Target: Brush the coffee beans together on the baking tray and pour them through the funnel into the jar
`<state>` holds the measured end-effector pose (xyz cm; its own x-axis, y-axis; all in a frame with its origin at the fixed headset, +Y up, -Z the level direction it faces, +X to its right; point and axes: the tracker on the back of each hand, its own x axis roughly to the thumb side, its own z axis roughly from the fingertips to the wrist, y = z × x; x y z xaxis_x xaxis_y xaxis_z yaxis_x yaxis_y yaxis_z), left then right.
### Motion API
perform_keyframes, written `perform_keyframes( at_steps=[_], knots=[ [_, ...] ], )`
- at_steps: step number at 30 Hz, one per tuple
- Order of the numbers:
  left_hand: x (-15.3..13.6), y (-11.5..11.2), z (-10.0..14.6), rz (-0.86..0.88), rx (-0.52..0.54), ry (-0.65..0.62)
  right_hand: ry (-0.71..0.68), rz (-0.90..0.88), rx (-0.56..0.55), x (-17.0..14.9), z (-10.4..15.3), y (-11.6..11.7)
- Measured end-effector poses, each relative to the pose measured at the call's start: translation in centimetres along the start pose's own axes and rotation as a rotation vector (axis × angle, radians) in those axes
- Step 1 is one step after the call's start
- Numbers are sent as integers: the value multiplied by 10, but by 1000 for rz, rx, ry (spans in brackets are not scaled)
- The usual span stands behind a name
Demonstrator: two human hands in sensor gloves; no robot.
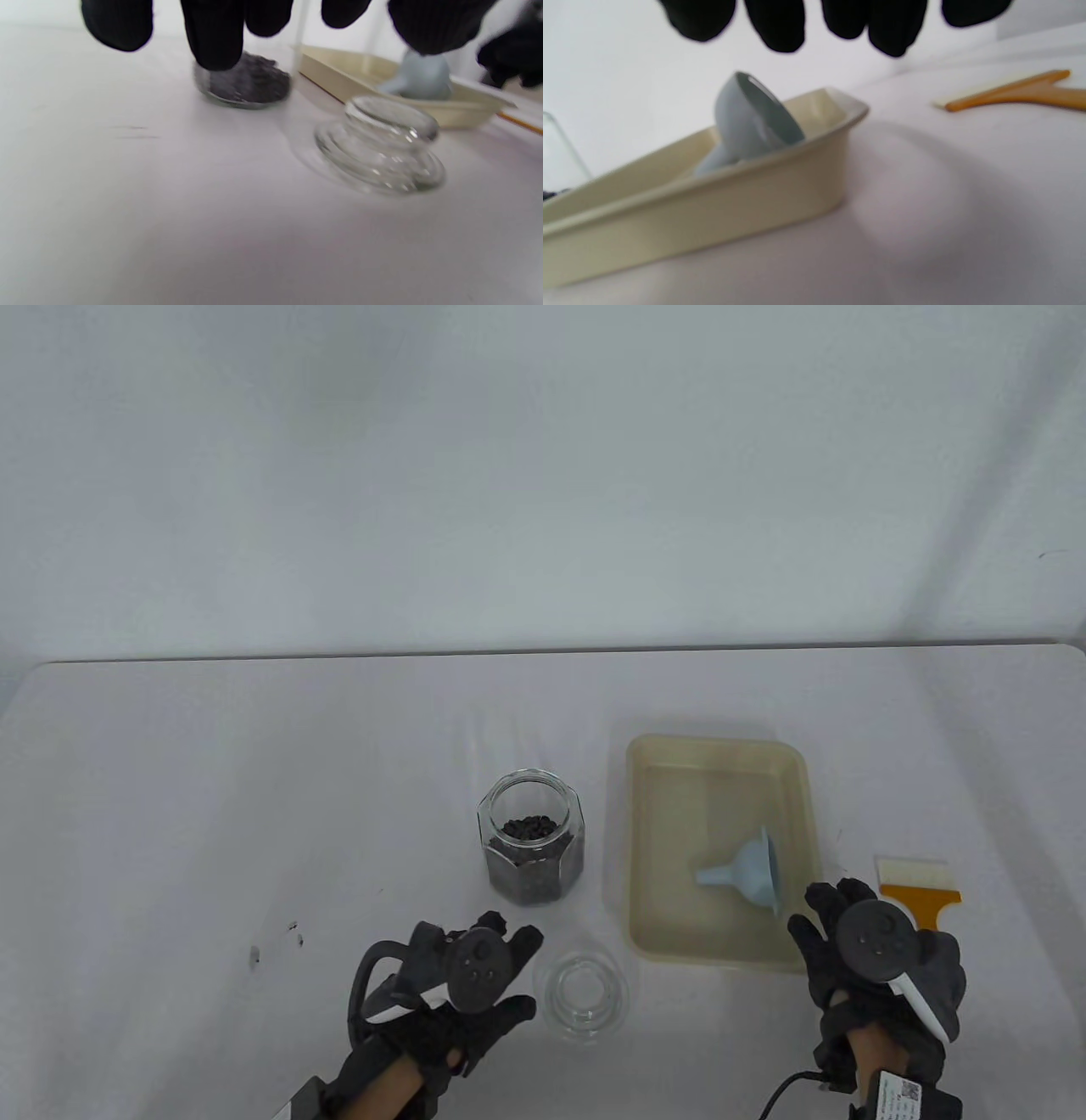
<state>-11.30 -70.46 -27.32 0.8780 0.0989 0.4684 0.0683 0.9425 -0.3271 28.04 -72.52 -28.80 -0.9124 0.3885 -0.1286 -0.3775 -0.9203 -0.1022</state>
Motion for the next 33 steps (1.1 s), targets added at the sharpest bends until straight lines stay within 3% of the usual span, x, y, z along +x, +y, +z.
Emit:
perform_keyframes(
  at_steps=[8,12,20,33],
  knots=[
    [47,-18,-31,-168,-27,-40,36,-6,7,0,1,1],
    [51,-20,-40,-180,-74,-19,42,-14,8,0,1,1],
    [48,-16,-53,-23,-80,-15,64,-32,18,0,1,1],
    [59,-11,-61,-37,-138,41,73,-41,24,0,1,1]
  ],
)
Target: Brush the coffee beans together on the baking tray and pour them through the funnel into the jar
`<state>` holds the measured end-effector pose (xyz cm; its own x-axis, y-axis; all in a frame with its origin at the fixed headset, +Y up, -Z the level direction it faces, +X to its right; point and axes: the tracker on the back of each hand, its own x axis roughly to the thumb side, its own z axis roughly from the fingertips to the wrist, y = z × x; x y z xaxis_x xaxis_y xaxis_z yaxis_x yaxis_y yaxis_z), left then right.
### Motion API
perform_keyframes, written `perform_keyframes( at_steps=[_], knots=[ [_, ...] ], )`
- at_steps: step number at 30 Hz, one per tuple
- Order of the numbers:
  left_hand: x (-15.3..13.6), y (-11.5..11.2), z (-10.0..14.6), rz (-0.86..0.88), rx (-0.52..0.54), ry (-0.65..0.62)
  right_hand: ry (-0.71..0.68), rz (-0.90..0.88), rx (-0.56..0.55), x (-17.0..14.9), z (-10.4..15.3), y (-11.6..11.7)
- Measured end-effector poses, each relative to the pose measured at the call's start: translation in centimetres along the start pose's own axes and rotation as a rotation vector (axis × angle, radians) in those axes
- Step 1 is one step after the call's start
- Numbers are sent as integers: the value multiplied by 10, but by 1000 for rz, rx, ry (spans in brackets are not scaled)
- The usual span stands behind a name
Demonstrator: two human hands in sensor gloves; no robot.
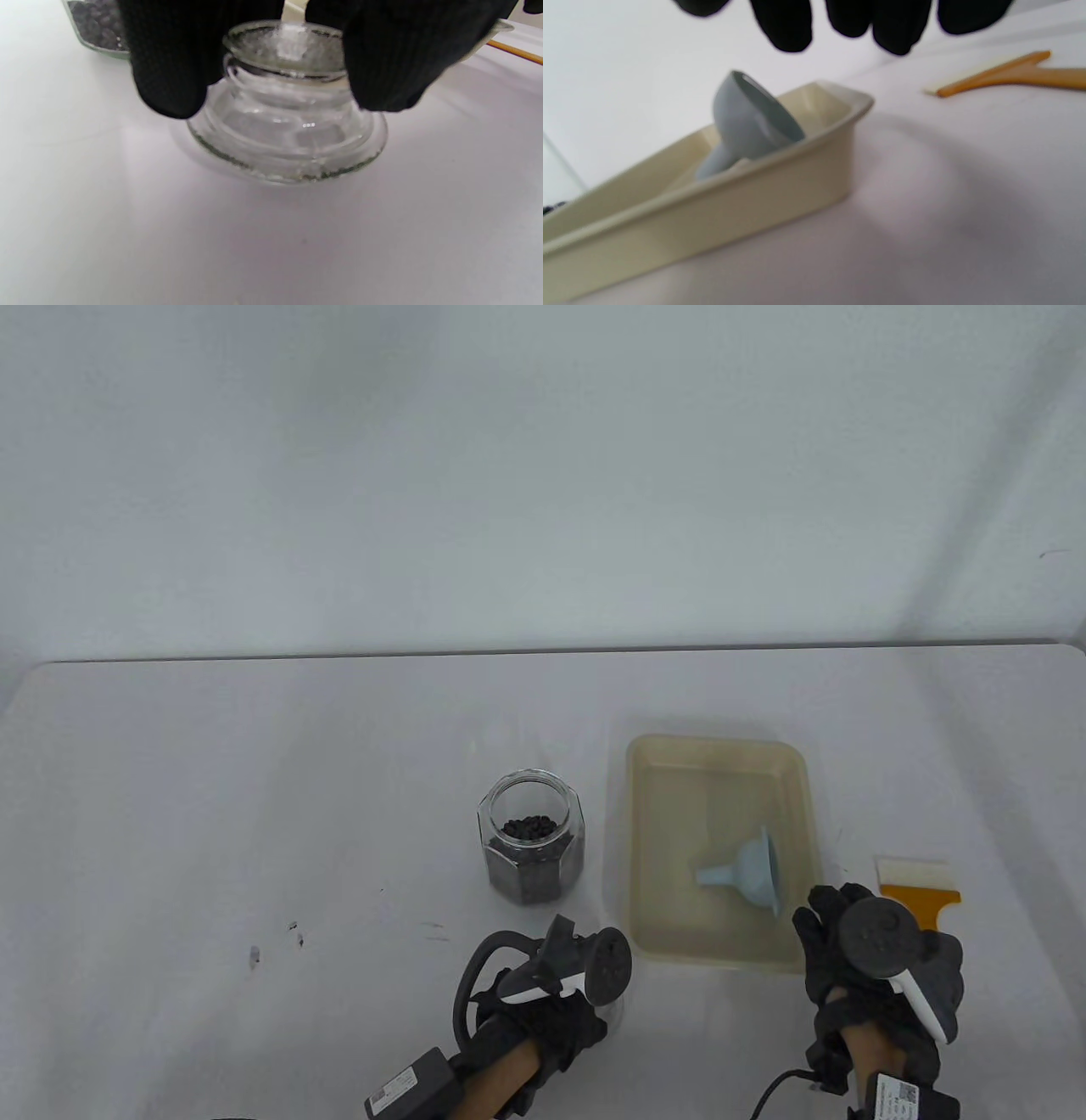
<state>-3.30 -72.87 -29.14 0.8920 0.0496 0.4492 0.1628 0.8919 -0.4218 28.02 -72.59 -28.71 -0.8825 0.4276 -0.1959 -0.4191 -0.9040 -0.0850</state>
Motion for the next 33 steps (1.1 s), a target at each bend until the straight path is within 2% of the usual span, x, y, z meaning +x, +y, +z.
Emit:
perform_keyframes(
  at_steps=[4,7,10,17,22,26,33],
  knots=[
    [3,-4,-1,-3,-33,50,4,-7,2,0,0,0],
    [14,-9,-1,-152,4,98,3,-15,0,0,0,-1],
    [12,-11,-2,-94,2,91,-1,-19,5,0,0,0],
    [5,-10,-4,-44,93,66,-12,-28,4,0,0,0],
    [1,-5,4,-6,72,29,-19,-39,1,0,-1,0],
    [-4,20,23,70,114,-30,-21,-47,-6,0,-1,-1],
    [-22,99,64,177,257,-89,-24,-55,-14,0,-1,-1]
  ],
)
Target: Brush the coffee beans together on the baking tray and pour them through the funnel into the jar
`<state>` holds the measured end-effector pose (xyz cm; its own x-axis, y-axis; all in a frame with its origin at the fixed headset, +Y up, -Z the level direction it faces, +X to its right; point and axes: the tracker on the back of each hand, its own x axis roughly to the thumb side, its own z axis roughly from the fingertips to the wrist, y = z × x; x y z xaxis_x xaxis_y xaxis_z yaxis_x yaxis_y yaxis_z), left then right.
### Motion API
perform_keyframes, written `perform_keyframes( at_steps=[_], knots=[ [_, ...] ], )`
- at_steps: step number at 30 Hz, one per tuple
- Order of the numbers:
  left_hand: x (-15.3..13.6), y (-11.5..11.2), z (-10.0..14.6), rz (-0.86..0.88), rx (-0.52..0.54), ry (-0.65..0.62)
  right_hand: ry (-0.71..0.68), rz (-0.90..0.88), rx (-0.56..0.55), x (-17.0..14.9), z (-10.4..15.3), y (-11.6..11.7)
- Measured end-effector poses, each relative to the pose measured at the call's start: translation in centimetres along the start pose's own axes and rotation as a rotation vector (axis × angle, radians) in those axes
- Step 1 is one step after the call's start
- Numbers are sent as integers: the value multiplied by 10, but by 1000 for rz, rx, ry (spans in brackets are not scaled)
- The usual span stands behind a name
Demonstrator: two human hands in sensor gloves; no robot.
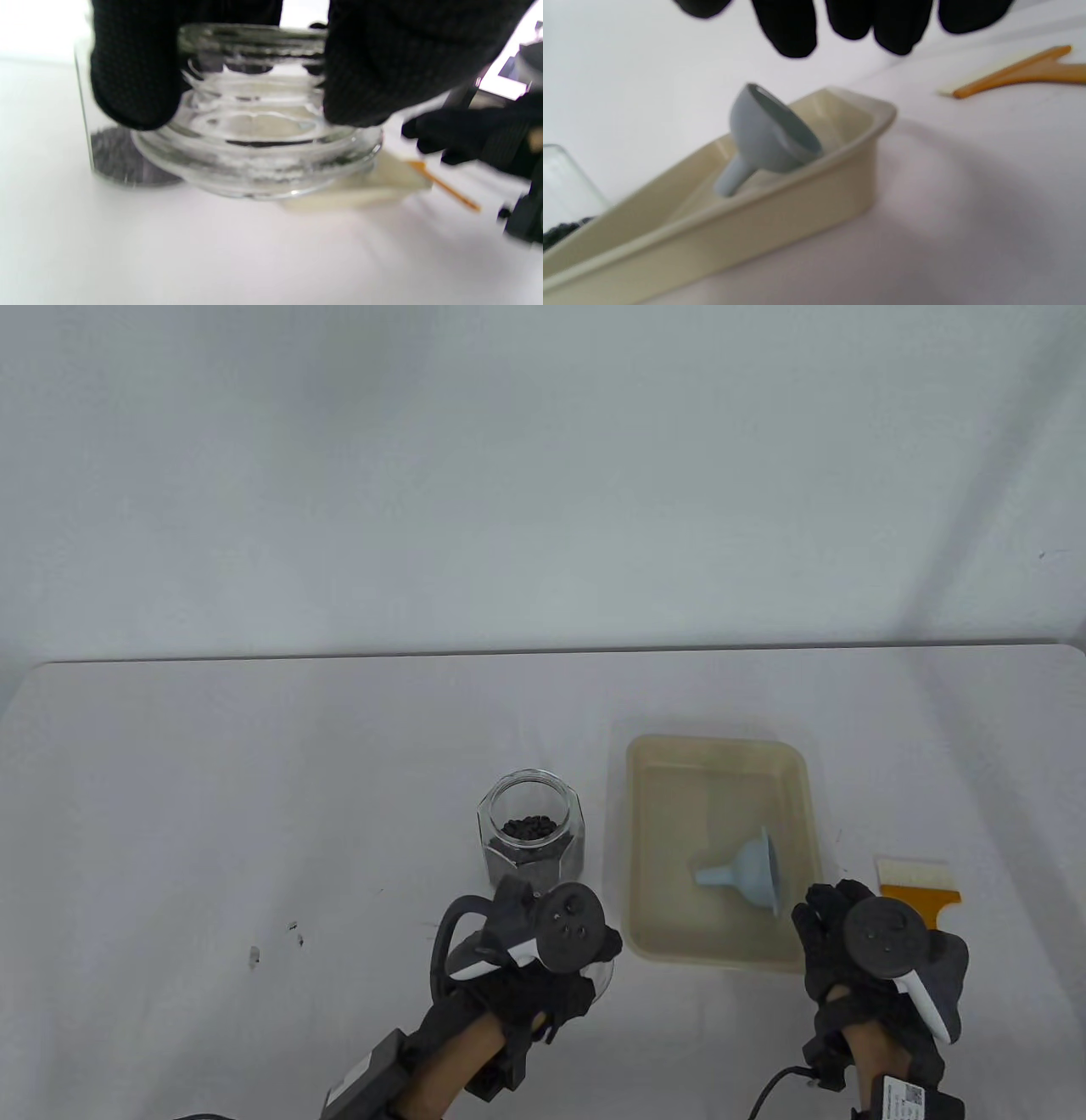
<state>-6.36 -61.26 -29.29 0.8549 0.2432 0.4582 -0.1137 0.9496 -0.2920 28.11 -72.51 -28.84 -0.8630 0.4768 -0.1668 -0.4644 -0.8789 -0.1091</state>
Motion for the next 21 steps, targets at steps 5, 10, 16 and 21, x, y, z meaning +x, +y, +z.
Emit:
perform_keyframes(
  at_steps=[5,10,16,21],
  knots=[
    [-20,52,-4,85,119,61,-4,-5,-2,0,0,0],
    [-40,72,-21,53,241,185,-8,-10,-6,0,0,0],
    [-58,70,-51,-12,249,280,-16,-13,-8,0,-1,-1],
    [-70,54,-72,-22,242,304,-18,-11,-5,1,-1,-1]
  ],
)
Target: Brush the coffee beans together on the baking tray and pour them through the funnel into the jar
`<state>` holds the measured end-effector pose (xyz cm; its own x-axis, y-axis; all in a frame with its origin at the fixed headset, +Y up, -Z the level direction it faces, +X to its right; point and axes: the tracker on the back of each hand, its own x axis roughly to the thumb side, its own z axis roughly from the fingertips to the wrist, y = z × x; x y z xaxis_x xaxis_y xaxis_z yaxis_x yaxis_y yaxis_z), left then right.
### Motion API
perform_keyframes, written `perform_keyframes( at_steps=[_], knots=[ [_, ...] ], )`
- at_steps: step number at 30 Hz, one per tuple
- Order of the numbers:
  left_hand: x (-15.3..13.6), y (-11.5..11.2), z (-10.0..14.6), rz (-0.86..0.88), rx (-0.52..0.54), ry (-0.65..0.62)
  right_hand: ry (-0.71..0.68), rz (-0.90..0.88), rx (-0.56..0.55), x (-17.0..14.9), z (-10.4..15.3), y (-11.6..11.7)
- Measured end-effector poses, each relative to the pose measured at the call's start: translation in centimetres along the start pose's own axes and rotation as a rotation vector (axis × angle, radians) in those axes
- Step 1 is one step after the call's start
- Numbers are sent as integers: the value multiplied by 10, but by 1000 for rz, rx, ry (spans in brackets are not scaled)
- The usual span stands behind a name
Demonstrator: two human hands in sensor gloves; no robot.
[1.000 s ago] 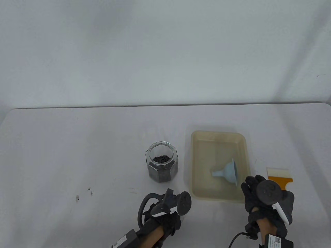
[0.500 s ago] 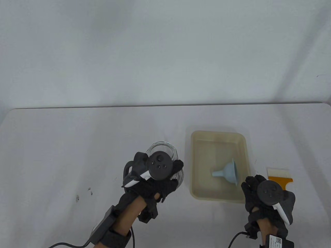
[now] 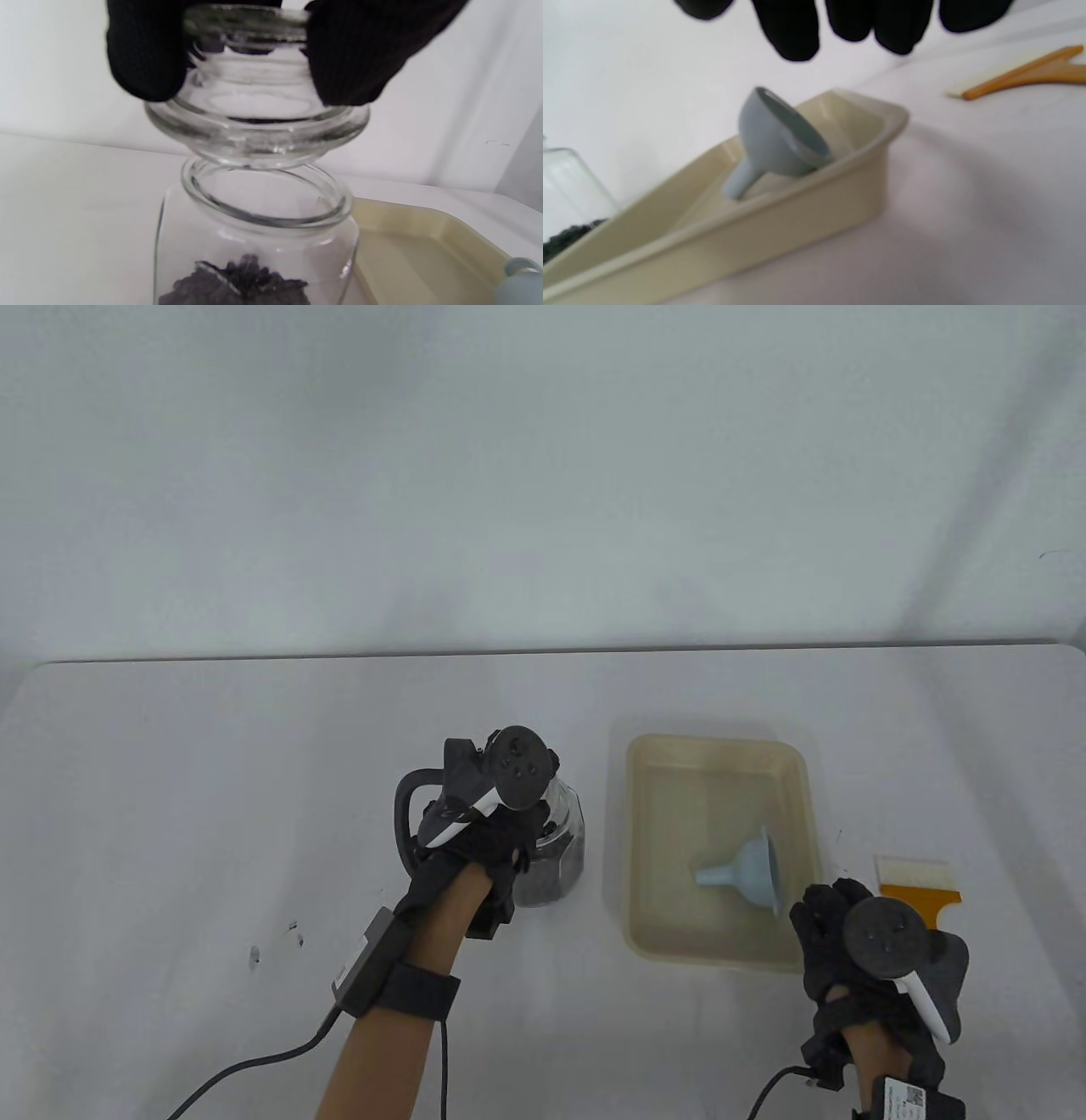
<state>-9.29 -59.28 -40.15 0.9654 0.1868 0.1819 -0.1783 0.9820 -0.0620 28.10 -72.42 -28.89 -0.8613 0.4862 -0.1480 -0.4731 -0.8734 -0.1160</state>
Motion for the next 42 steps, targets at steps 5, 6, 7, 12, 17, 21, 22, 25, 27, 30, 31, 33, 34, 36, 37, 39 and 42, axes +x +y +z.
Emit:
perform_keyframes(
  at_steps=[5,6,7,12,17,21,22,25,27,30,31,33,34,36,37,39,42],
  knots=[
    [6,-14,-13,-5,-29,-9,2,3,1,0,0,0],
    [8,-16,-15,-13,-34,-15,2,2,1,0,0,0],
    [11,-18,-17,-19,-42,-17,2,1,1,0,0,0],
    [16,-25,-21,-77,-74,-7,-1,0,0,1,0,0],
    [12,-25,-23,-73,-115,3,-3,1,1,1,0,0],
    [13,-26,-24,-79,-144,-1,-3,2,2,1,0,0],
    [13,-26,-24,-83,-145,-4,-2,3,3,1,0,0],
    [14,-28,-24,-90,-157,-6,0,5,3,1,1,0],
    [14,-29,-24,-105,-178,-7,0,3,2,1,1,0],
    [13,-30,-23,-117,-192,-4,3,6,3,1,1,0],
    [12,-31,-22,-115,-194,1,3,6,4,1,1,0],
    [10,-31,-21,-112,-189,5,3,6,3,2,1,0],
    [9,-31,-20,-109,-191,3,3,6,3,2,1,-1],
    [7,-29,-17,-96,-190,-1,3,7,5,2,1,0],
    [6,-27,-15,-90,-183,-2,4,8,6,2,1,0],
    [3,-19,-10,-83,-165,-3,4,12,8,2,1,0],
    [-6,-7,1,-41,-135,-9,5,15,11,2,1,0]
  ],
)
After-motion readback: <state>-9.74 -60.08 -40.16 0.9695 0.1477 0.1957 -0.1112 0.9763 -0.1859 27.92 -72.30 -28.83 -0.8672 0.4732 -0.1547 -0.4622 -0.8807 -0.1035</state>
